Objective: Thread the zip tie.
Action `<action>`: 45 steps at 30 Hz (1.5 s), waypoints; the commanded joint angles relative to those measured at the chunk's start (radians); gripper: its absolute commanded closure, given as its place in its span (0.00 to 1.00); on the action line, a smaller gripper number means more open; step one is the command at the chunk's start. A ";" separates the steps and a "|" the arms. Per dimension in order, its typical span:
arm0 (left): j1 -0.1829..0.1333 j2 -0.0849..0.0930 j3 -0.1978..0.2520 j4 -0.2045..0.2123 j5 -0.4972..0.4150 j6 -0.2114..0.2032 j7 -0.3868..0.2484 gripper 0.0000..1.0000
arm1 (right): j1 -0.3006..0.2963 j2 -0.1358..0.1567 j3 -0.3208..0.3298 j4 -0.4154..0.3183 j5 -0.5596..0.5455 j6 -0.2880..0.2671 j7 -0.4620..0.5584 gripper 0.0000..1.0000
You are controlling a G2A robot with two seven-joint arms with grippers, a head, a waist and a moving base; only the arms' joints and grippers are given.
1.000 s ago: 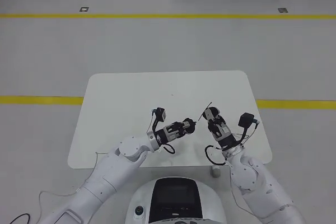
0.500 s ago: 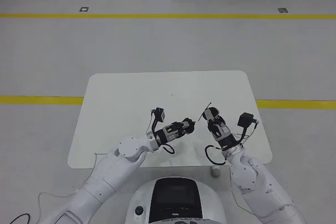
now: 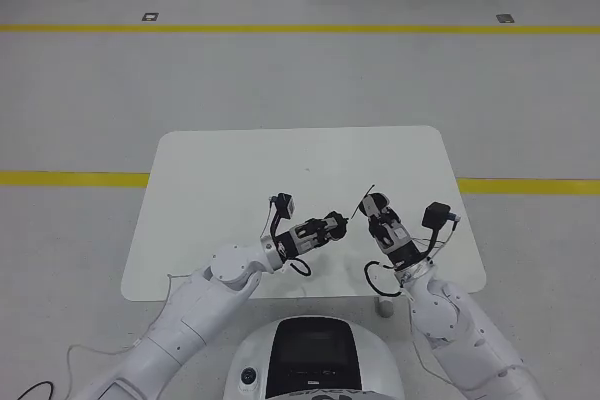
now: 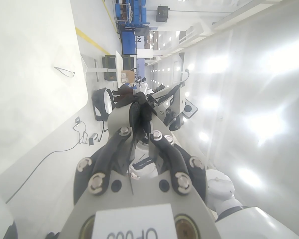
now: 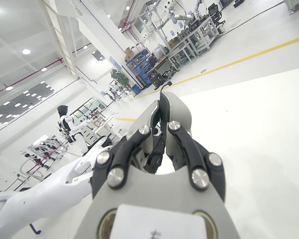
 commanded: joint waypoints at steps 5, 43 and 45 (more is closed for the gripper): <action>0.000 0.000 0.000 0.000 0.000 0.000 0.000 1.00 | 0.007 0.003 -0.009 0.008 0.001 0.000 -0.007 1.00; 0.000 0.000 0.000 0.000 0.000 0.000 0.000 1.00 | 0.030 0.026 -0.045 0.027 0.009 0.000 -0.040 1.00; 0.000 0.000 0.000 0.000 0.000 0.000 0.000 1.00 | 0.032 0.027 -0.048 0.030 0.010 0.000 -0.041 1.00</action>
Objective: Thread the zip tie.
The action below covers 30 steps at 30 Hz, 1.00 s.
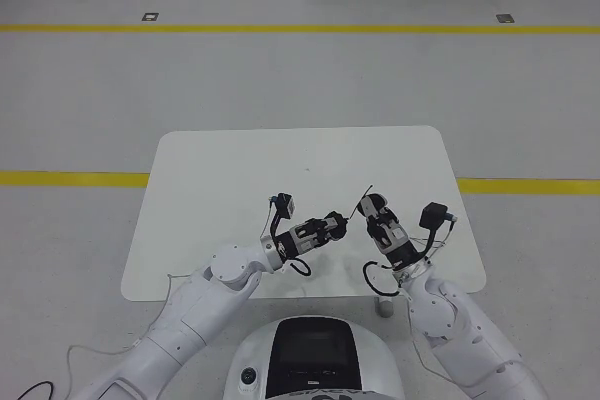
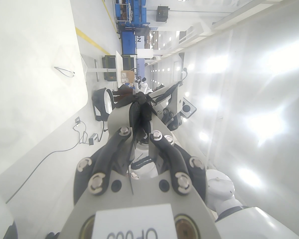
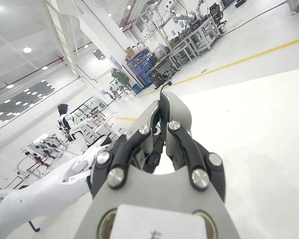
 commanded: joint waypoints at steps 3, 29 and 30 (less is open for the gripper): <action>0.000 0.000 0.000 0.000 0.000 0.000 0.000 1.00 | 0.004 0.002 -0.004 0.003 0.001 0.000 -0.002 1.00; 0.000 0.000 0.000 0.000 0.000 0.000 0.000 1.00 | 0.026 0.012 -0.031 0.024 0.011 0.000 -0.031 1.00; 0.000 0.000 0.000 0.000 0.000 0.000 0.000 1.00 | 0.027 0.012 -0.032 0.024 0.011 0.000 -0.032 1.00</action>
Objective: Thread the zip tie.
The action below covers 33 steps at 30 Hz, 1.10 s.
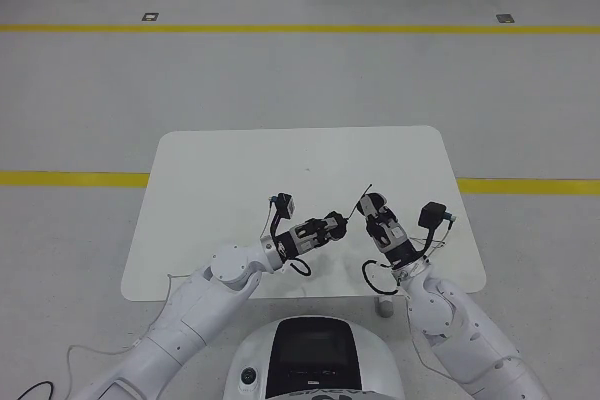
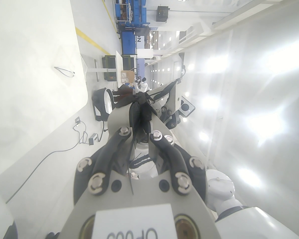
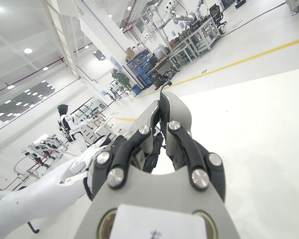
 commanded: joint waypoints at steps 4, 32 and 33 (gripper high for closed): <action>0.000 0.000 0.000 0.000 0.000 0.000 0.000 1.00 | 0.003 0.003 -0.005 0.000 0.000 0.000 -0.004 1.00; 0.000 0.000 0.000 0.000 0.000 0.000 0.000 1.00 | 0.008 0.018 -0.020 -0.004 0.000 0.000 -0.014 1.00; 0.000 0.000 0.000 0.000 0.000 0.000 0.000 1.00 | 0.008 0.018 -0.021 -0.004 0.000 0.000 -0.014 1.00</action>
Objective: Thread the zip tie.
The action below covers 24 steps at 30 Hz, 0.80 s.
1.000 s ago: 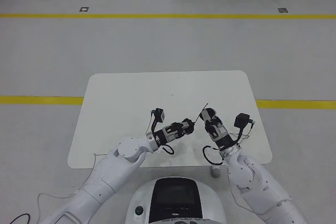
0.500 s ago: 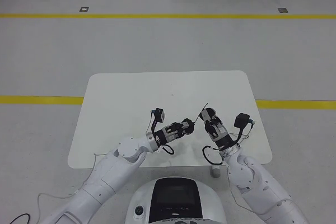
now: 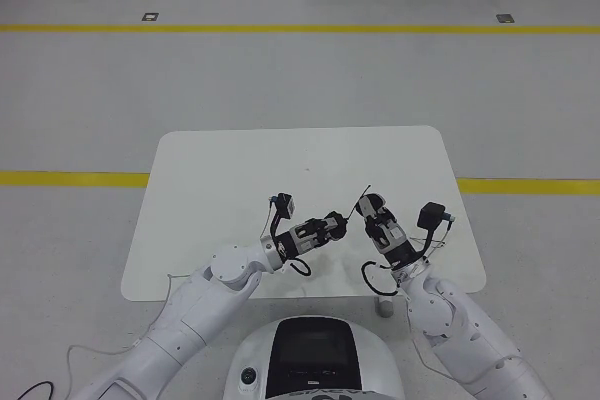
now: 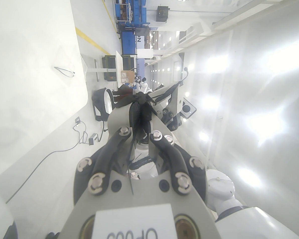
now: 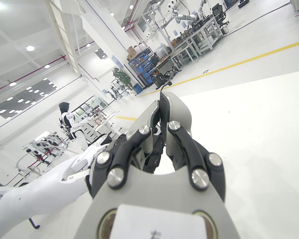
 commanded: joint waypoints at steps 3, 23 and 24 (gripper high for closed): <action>0.000 0.000 0.000 0.000 0.000 0.000 0.000 1.00 | 0.003 0.001 -0.002 0.004 0.001 0.000 0.000 1.00; 0.000 0.000 0.000 0.000 0.000 0.000 0.000 1.00 | 0.007 0.005 -0.011 0.007 0.002 0.000 -0.008 1.00; 0.000 0.000 0.000 0.000 0.000 0.000 0.000 1.00 | 0.007 0.006 -0.012 0.007 0.002 0.000 -0.009 1.00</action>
